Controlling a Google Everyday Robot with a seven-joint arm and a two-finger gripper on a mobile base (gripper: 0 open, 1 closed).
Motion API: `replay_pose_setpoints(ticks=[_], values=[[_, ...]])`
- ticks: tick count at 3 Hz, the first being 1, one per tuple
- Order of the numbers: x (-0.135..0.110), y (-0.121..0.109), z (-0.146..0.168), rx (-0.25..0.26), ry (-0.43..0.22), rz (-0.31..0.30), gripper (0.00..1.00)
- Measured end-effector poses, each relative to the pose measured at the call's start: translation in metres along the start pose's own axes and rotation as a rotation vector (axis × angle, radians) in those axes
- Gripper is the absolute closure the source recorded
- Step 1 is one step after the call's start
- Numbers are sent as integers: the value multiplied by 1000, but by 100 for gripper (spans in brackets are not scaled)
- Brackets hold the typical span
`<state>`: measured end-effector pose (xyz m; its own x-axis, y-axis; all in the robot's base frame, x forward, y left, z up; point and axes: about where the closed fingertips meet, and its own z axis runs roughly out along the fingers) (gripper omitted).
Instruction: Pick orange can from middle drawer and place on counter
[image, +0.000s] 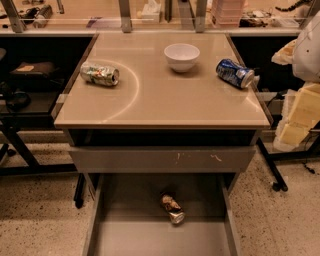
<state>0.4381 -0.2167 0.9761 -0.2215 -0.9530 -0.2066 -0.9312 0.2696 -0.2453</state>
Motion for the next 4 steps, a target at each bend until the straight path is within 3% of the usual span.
replay_pose_setpoints(ticks=[2, 3, 4], values=[[3, 13, 6, -6, -21, -8, 0], [5, 45, 32, -23, -63, -35, 0], [9, 80, 84, -51, -140, -68, 0]])
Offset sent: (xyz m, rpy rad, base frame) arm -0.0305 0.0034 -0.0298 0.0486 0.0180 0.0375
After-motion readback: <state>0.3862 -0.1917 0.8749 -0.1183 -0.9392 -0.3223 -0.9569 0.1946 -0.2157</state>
